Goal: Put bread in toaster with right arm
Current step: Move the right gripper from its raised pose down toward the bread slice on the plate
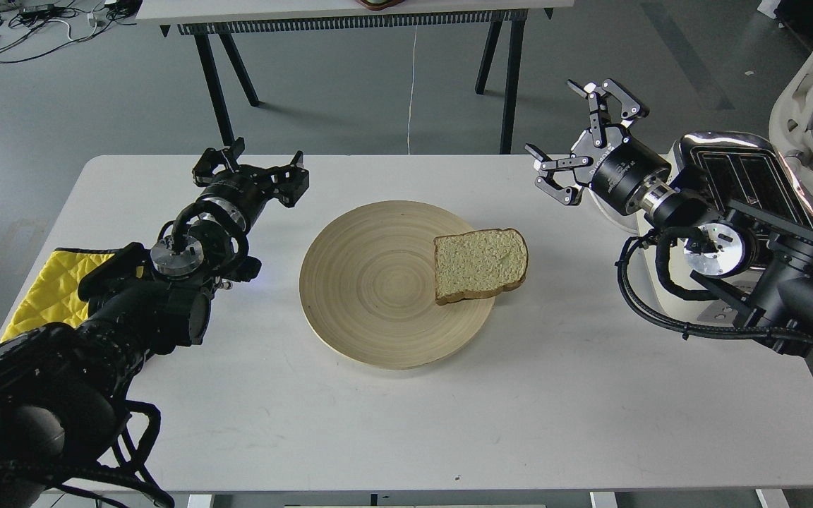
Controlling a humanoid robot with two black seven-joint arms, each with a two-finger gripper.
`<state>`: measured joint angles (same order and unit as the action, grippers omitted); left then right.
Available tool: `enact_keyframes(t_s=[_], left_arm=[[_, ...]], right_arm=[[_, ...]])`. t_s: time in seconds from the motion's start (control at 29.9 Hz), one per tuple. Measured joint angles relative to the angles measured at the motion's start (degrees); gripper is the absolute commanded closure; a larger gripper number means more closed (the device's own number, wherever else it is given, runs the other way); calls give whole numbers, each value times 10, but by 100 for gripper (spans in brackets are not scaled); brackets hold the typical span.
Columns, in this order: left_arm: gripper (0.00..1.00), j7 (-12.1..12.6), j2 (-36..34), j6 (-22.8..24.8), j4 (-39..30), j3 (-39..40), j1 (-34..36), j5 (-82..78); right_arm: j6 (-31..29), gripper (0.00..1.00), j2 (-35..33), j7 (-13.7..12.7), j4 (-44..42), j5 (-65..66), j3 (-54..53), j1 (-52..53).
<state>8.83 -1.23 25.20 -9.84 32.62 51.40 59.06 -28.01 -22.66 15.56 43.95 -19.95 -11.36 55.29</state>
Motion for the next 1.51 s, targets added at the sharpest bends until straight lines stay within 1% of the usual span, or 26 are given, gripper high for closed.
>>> enact_keyframes(t_s=[0.17, 0.47, 0.6, 0.67, 0.77, 0.87, 0.97, 1.04, 1.1, 1.2, 1.37, 1.51], left_arm=[[0, 4, 1, 0, 0, -1, 0, -1], [0, 2, 2, 0, 0, 0, 0, -1], [0, 2, 2, 0, 0, 0, 0, -1], [0, 2, 2, 0, 0, 0, 0, -1], [0, 2, 2, 0, 0, 0, 0, -1], [0, 2, 2, 0, 0, 0, 0, -1], [0, 2, 2, 0, 0, 0, 0, -1], [0, 2, 2, 0, 0, 0, 0, -1], [0, 2, 2, 0, 0, 0, 0, -1], [0, 2, 2, 0, 0, 0, 0, -1], [0, 2, 2, 0, 0, 0, 0, -1], [0, 2, 2, 0, 0, 0, 0, -1]], right_arm=[[0, 1, -3, 0, 0, 0, -1, 0], [0, 1, -13, 0, -2, 0, 2, 4], [22, 1, -11, 0, -3, 8, 7, 14], [44, 1, -12, 0, 1, 28, 9, 26], [93, 1, -17, 0, 12, 90, 13, 43], [154, 1, -38, 0, 32, 162, 13, 62], [203, 1, -60, 0, 65, 210, 15, 73], [235, 1, -68, -4, 85, 239, 17, 76], [266, 1, -71, -13, 103, 266, 26, 78], [316, 1, -71, -22, 124, 298, 77, 90], [400, 1, -63, -24, 158, 311, 196, 122], [433, 1, -59, -24, 183, 313, 231, 119]])
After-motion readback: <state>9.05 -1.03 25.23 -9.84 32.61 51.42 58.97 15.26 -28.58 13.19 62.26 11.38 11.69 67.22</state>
